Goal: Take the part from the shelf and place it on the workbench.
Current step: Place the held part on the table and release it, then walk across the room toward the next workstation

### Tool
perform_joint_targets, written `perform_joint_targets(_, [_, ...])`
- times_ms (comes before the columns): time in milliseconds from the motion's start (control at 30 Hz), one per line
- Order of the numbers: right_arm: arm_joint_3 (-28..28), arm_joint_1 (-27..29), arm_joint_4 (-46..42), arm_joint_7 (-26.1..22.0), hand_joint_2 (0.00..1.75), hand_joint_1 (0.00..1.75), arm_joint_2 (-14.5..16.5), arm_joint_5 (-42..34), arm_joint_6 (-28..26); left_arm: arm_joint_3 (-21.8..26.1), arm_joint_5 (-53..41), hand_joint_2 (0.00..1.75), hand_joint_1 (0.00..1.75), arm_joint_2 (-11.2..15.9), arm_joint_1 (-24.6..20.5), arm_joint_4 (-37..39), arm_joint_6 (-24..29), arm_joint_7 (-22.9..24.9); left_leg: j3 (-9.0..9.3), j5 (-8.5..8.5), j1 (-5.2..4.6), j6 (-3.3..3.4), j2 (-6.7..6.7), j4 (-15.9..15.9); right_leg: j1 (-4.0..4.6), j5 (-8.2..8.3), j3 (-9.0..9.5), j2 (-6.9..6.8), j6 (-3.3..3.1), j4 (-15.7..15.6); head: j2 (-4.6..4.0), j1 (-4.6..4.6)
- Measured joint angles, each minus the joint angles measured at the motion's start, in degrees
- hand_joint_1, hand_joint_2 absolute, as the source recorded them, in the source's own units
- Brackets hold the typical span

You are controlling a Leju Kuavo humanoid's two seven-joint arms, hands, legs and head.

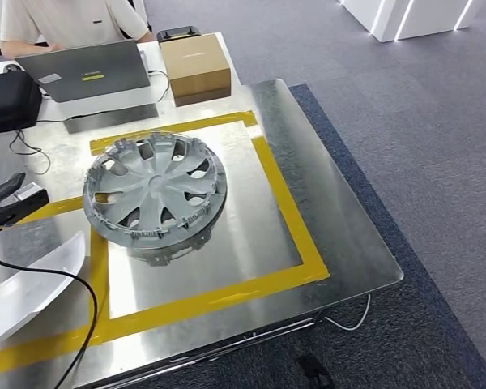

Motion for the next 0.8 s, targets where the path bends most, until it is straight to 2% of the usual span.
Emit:
perform_joint_targets(33, [0.0, 0.0, 0.0, 0.0, 0.0, 0.0, 0.0, 0.0, 0.0, 0.0, 0.0, 0.0, 0.0, 0.2, 0.1, 0.0, 0.0, 0.0, -0.09, 0.07, 0.13, -0.38, -0.14, -0.1, 0.01, 0.14, 0.15, -0.69, -0.25, -0.2, 0.0, 0.02])
perform_joint_targets(67, [0.0, -0.1, 0.0, 0.2, 0.0, 0.0, 0.1, 0.0, 0.0, 0.1, 0.0, 0.0, 0.0, 0.4, 0.1, 0.1, 0.0, 0.0, -0.31, -0.23, 0.05, -0.71, 0.78, 0.2, -0.05, 0.29, 0.35, -1.39, -0.56, -0.5, 0.0, -0.18])
perform_joint_targets(100, [0.0, -0.1, 0.0, 0.2, 0.0, 0.0, 0.1, 0.0, 0.1, 0.1, 0.0, 0.0, 0.0, 0.5, -0.1, 0.1, -0.1, 0.0, -1.01, -1.16, -0.1, -0.98, 2.42, 1.7, -0.14, 0.41, 0.57, -2.2, -0.87, -0.9, 0.0, -0.48])
perform_joint_targets(167, [0.0, 0.0, 0.0, 0.2, 0.0, 0.0, 0.2, 0.0, 0.1, 0.1, 0.0, 0.0, 0.0, 0.5, -0.5, 0.2, -0.4, 0.0, -3.9, -4.37, -0.29, -1.45, 6.22, 7.6, -0.08, 0.43, 0.84, -3.82, -1.25, -1.2, 0.0, -1.08])
perform_joint_targets(200, [0.0, 0.1, 0.0, 0.2, 0.0, 0.0, 0.2, 0.0, 0.2, 0.0, 0.0, 0.0, 0.0, 0.3, -0.5, 0.3, -0.7, 0.0, -5.68, -5.89, -0.23, -1.64, 7.09, 11.2, -0.03, 0.37, 0.87, -4.68, -1.32, -1.2, 0.0, -1.19])
perform_joint_targets(233, [0.0, 0.2, 0.0, 0.3, 0.0, 0.0, 0.2, 0.0, 0.2, -0.1, -0.1, 0.0, 0.0, 0.2, -0.4, 0.3, -0.9, 0.1, -6.95, -6.63, -0.16, -1.77, 7.43, 13.7, 0.0, 0.29, 0.88, -5.52, -1.34, -1.2, 0.0, -1.21])
perform_joint_targets(267, [0.0, 0.2, 0.0, 0.4, 0.0, 0.0, 0.2, 0.0, 0.2, -0.1, -0.1, 0.0, 0.0, 0.2, -0.2, 0.4, -1.2, 0.1, -7.37, -6.36, -0.12, -1.86, 7.6, 14.5, 0.0, 0.19, 0.88, -6.39, -1.33, -1.2, 0.0, -1.25])
perform_joint_targets(300, [0.0, 0.2, 0.0, 0.5, 0.0, 0.0, 0.2, 0.0, 0.3, -0.2, -0.2, 0.0, 0.0, 0.1, -0.2, 0.4, -1.4, 0.1, -6.68, -5.14, -0.09, -1.91, 7.78, 13.3, -0.01, 0.08, 0.92, -7.22, -1.27, -1.1, 0.0, -1.25])
perform_joint_targets(333, [0.0, 0.2, 0.0, 0.5, 0.0, 0.0, 0.2, 0.0, 0.3, -0.2, -0.2, 0.0, 0.0, 0.2, -0.2, 0.5, -1.5, 0.2, -4.93, -3.28, -0.1, -1.92, 8.47, 10.1, -0.01, -0.07, 1.01, -8.02, -1.13, -1.0, 0.0, -1.25])
perform_joint_targets(400, [0.0, 0.2, 0.0, 0.5, 0.0, 0.0, 0.2, 0.0, 0.3, -0.2, -0.2, 0.0, 0.0, 0.2, -0.4, 0.5, -1.7, 0.2, -0.98, -0.55, -0.35, -1.72, 11.3, 3.0, 0.32, -0.53, 1.26, -9.38, -0.61, -0.8, 0.0, -1.33])
perform_joint_targets(433, [0.0, 0.1, 0.0, 0.5, 0.0, 0.0, 0.2, 0.0, 0.3, -0.3, -0.2, 0.0, 0.0, 0.2, -0.4, 0.5, -1.8, 0.3, 0.21, -0.05, -0.5, -1.38, 12.3, 0.8, 0.57, -0.76, 1.42, -9.98, -0.32, -0.7, 0.0, -1.24])
perform_joint_targets(467, [0.0, 0.1, 0.0, 0.5, 0.0, 0.0, 0.2, 0.0, 0.3, -0.3, -0.2, 0.0, 0.0, 0.2, -0.4, 0.5, -1.8, 0.3, 0.6, -0.13, -0.64, -0.97, 12.62, 0.0, 0.81, -0.96, 1.62, -10.59, -0.06, -0.7, 0.0, -1.18])
perform_joint_targets(533, [0.0, 0.1, 0.0, 0.5, 0.0, 0.0, 0.2, 0.0, 0.3, -0.3, -0.2, 0.0, 0.0, 0.1, -0.1, 0.5, -1.9, 0.4, 0.56, -0.18, -0.67, -0.05, 11.1, -0.2, 0.87, -1.3, 2.07, -11.74, 0.43, -0.9, 0.0, -0.99])
perform_joint_targets(567, [0.0, 0.1, 0.0, 0.5, 0.0, 0.0, 0.2, 0.0, 0.3, -0.3, -0.2, 0.0, 0.0, 0.2, -0.1, 0.4, -1.9, 0.5, 0.58, -0.14, -0.57, 0.3, 10.37, -0.2, 0.75, -1.75, 2.04, -11.21, 0.77, -0.6, 0.0, -0.94])
perform_joint_targets(600, [0.0, 0.1, 0.0, 0.5, 0.0, 0.0, 0.2, 0.0, 0.3, -0.3, -0.2, 0.0, 0.0, 0.2, -0.1, 0.4, -1.9, 0.6, 0.6, -0.06, -0.45, 0.67, 9.67, -0.2, 0.59, -2.68, 1.55, -9.93, 1.09, 0.7, 0.0, -0.85])
perform_joint_targets(667, [0.0, 0.1, 0.0, 0.4, 0.0, 0.0, 0.2, 0.0, 0.2, -0.4, -0.2, 0.0, 0.0, 0.0, -0.1, 0.4, -1.9, 0.6, 0.59, 0.02, -0.28, 1.21, 8.36, -0.3, 0.38, -5.98, -1.36, -6.4, 1.51, 7.0, 0.0, -0.57])
perform_joint_targets(700, [0.0, 0.2, 0.0, 0.4, 0.0, 0.0, 0.2, 0.0, 0.2, -0.4, -0.2, 0.0, 0.0, -0.1, -0.1, 0.4, -1.9, 0.7, 0.58, 0.02, -0.31, 1.37, 7.66, -0.3, 0.37, -7.74, -3.44, -5.44, 1.54, 11.3, 0.0, -0.51])
perform_joint_targets(733, [0.0, 0.3, 0.0, 0.4, 0.0, 0.0, 0.2, 0.0, 0.2, -0.4, -0.2, 0.0, 0.0, -0.2, 0.0, 0.4, -2.0, 0.7, 0.57, 0.01, -0.38, 1.46, 6.87, -0.3, 0.39, -8.8, -5.28, -5.05, 1.52, 14.7, 0.0, -0.46])
perform_joint_targets(767, [0.0, 0.4, 0.0, 0.4, 0.0, 0.0, 0.2, 0.0, 0.2, -0.5, -0.2, 0.0, 0.0, -0.3, 0.1, 0.4, -2.0, 0.7, 0.57, 0.0, -0.45, 1.49, 6.02, -0.2, 0.4, -8.81, -6.38, -4.9, 1.42, 16.3, 0.0, -0.45])
perform_joint_targets(800, [0.0, 0.5, 0.0, 0.4, 0.0, 0.0, 0.2, 0.0, 0.2, -0.5, -0.2, 0.0, 0.0, -0.3, 0.1, 0.4, -2.0, 0.7, 0.59, 0.0, -0.5, 1.5, 5.16, -0.2, 0.41, -7.63, -6.38, -4.76, 1.24, 15.5, 0.0, -0.45])
